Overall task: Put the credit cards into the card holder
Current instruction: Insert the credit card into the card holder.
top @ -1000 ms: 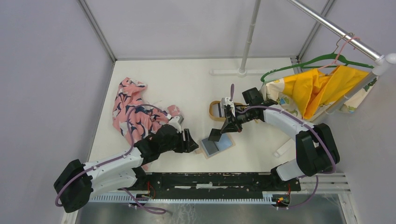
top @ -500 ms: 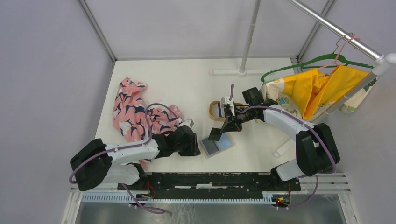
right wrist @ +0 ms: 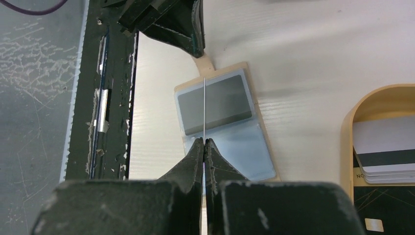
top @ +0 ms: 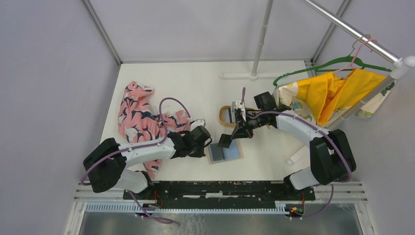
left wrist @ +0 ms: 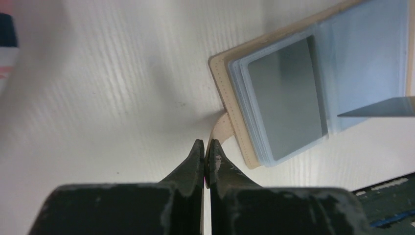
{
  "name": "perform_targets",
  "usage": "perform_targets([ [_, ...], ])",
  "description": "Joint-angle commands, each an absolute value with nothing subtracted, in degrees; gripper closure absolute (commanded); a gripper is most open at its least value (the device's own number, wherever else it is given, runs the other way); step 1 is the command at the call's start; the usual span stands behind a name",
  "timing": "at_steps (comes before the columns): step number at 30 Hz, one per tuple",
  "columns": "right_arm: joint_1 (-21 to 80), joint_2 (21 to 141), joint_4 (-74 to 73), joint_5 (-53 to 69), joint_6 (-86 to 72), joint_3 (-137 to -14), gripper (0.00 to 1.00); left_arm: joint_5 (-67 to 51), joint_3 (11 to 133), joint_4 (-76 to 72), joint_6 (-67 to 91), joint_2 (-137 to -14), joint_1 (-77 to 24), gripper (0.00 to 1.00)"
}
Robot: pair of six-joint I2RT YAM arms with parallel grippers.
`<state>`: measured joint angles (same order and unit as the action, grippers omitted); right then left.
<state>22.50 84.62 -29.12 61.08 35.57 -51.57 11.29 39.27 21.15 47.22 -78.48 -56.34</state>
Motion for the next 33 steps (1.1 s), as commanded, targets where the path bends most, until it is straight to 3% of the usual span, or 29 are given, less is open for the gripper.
perform_targets([
  [1,22.5,85.06,-23.55,65.28,30.09,-49.68,1.0,20.88,43.91,28.81,40.33,-80.42,-55.23,0.98],
  [5,22.5,85.33,-17.55,67.48,23.69,-47.17,1.0,23.89,45.39,29.78,37.84,-82.84,-53.05,0.98],
  [13,22.48,84.14,11.31,68.01,-6.14,-35.01,1.0,25.22,49.87,26.25,32.04,-87.19,-48.76,0.97],
  [23,22.5,85.0,26.61,57.73,-31.06,-27.63,1.0,23.84,51.01,23.25,29.27,-90.14,-48.38,0.97],
  [33,23.45,87.34,30.44,55.22,-39.68,-25.06,1.0,21.26,49.82,21.77,29.27,-88.66,-48.43,0.98],
])
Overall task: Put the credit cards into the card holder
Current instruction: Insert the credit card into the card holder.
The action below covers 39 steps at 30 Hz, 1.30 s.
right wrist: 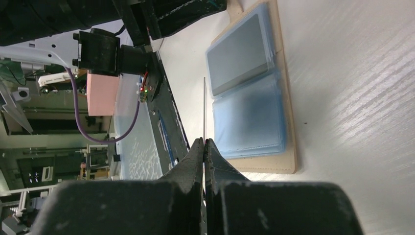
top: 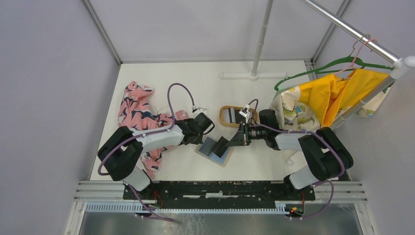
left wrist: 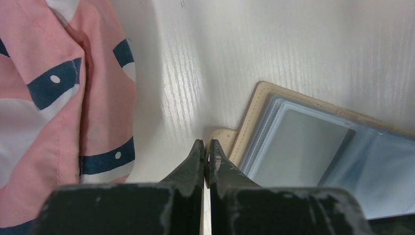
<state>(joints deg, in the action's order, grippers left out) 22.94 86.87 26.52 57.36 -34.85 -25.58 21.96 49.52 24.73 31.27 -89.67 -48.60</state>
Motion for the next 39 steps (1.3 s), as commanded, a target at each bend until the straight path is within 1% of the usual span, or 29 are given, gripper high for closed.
perform_targets([
  [1,23.55,87.51,30.33,54.84,-39.64,-24.98,1.0,21.11,49.63,21.6,29.33,-88.45,-48.42,0.98],
  [5,24.05,87.79,30.19,53.21,-39.85,-24.3,1.0,20.7,48.68,21.14,30.03,-87.72,-48.42,0.97],
  [7,24.19,88.19,29.98,52.51,-39.85,-24.26,1.0,20.66,48.37,21.13,30.23,-87.2,-48.43,0.95],
  [9,24.29,88.71,29.9,51.97,-40.11,-24.2,1.0,20.65,48.42,21.49,30.53,-86.31,-48.36,0.84],
  [13,24.3,89.81,31.83,51.51,-41.99,-23.51,1.0,20.39,48.6,21.88,31.16,-82.91,-48.45,0.5],
  [14,24.31,89.92,32.63,51.38,-42.75,-23.2,1.0,20.2,48.56,21.65,31.27,-81.95,-48.45,0.45],
  [16,24.35,90.0,32.83,50.94,-42.97,-23.08,1.0,18.95,48.07,20.52,31.24,-79.5,-48.42,0.4],
  [18,24.35,90.22,33.16,50.8,-43.46,-22.87,1.0,16.22,46.77,17.8,30.78,-77.04,-48.42,0.39],
  [20,24.4,90.47,34.23,51.12,-44.39,-22.6,1.0,12.4,44.6,13.75,30.11,-75.12,-48.41,0.41],
  [22,24.42,90.72,35.83,51.79,-45.52,-22.25,1.0,9.96,42.71,10.64,29.57,-75.33,-48.43,0.47],
  [24,24.36,90.73,37.12,52.82,-46.35,-22.07,1.0,9.39,41.97,9.58,29.28,-77.27,-48.38,0.57],
  [26,24.29,90.37,37.94,53.53,-46.73,-21.98,1.0,9.24,41.69,8.93,29.12,-79.23,-48.34,0.6],
  [32,24.41,89.95,38.12,52.53,-46.75,-21.72,1.0,11.88,41.95,9.48,28.28,-82.6,-48.15,0.58],
  [34,24.35,90.47,38.47,51.63,-47.14,-21.39,1.0,12.74,42.21,10.59,28.14,-83.21,-48.16,0.55],
  [39,24.39,90.37,43.58,48.05,-50.49,-18.92,1.0,12.31,41.31,11.37,28.41,-83.08,-48.13,0.53],
])
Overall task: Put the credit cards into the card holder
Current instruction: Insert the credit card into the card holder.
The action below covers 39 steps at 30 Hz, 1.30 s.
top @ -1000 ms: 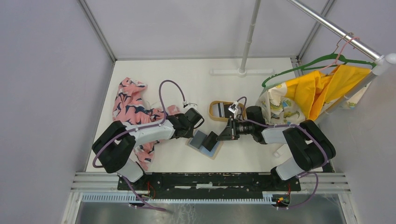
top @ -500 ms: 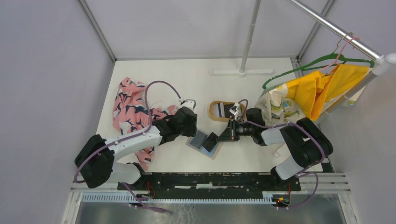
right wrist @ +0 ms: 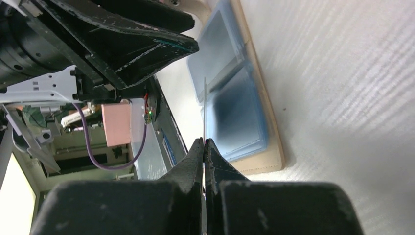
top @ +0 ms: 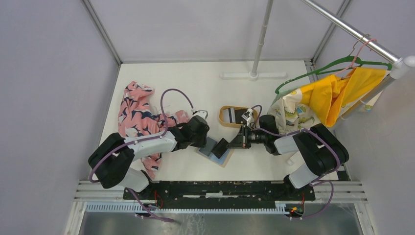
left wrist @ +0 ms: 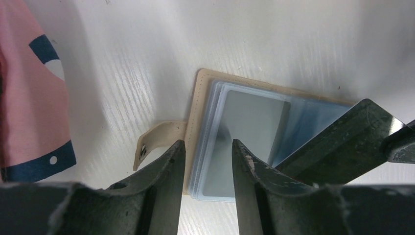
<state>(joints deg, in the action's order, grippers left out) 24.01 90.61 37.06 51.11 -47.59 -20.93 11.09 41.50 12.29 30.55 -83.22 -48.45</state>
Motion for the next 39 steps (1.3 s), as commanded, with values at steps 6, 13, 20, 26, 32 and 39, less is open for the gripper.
perform_targets([
  [6,24.36,90.92,44.07,45.12,-51.2,-17.91,1.0,11.51,39.39,12.46,29.62,-81.72,-48.17,0.53],
  [13,24.57,92.35,49.21,44.9,-55.09,-16.5,1.0,11.58,37.57,14.44,31.03,-79.99,-48.17,0.54],
  [20,24.8,91.68,49.43,47.42,-54.63,-17.14,1.0,12.94,37.54,15.91,31.23,-78.91,-48.16,0.53],
  [26,26.14,91.43,46.93,49.06,-52.61,-18.67,1.0,13.15,37.46,16.4,30.77,-75.9,-48.16,0.48],
  [32,26.94,91.63,44.92,49.66,-51.14,-19.61,1.0,9.78,34.77,12.98,30.74,-74.74,-47.63,0.43],
  [39,26.93,90.29,45.14,49.92,-50.99,-19.67,1.0,6.5,32.24,9.49,30.59,-74.92,-44.97,0.42],
])
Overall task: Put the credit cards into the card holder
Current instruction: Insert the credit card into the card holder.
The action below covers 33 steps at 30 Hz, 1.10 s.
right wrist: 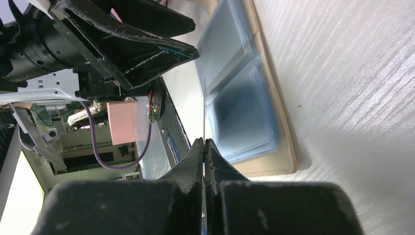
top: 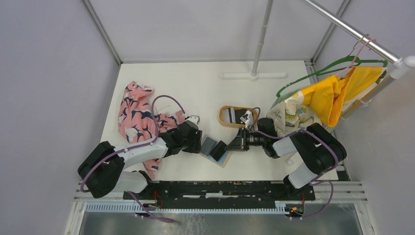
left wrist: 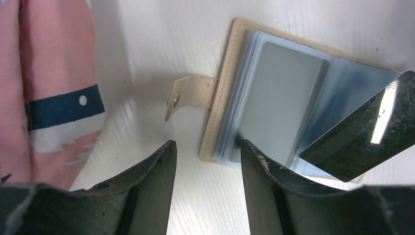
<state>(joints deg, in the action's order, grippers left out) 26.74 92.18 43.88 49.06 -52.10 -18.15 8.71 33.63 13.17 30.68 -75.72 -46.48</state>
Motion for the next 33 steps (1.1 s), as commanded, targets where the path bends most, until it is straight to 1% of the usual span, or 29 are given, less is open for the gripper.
perform_targets([
  [1,26.9,90.34,44.92,49.65,-50.86,-19.73,1.0,5.62,31.99,9.09,30.59,-74.65,-44.49,0.42],
  [12,26.95,92.69,45.06,42.6,-51.76,-18.04,1.0,0.43,29.01,4.71,31.3,-73.85,-42.81,0.43],
  [16,26.87,92.55,44.44,40.51,-51.81,-17.38,1.0,0.26,28.27,4.11,31.63,-74.22,-42.8,0.49],
  [19,26.88,92.17,41.6,39.37,-50.71,-17.66,1.0,0.26,28.04,3.96,31.72,-74.32,-42.78,0.51],
  [24,26.84,90.32,39.22,37.78,-49.57,-16.75,1.0,0.26,27.62,3.71,31.82,-74.61,-42.81,0.51],
  [33,27.13,88.16,41.06,36.85,-51.51,-15.25,1.0,-1.25,27.47,3.13,31.73,-74.84,-42.76,0.52],
])
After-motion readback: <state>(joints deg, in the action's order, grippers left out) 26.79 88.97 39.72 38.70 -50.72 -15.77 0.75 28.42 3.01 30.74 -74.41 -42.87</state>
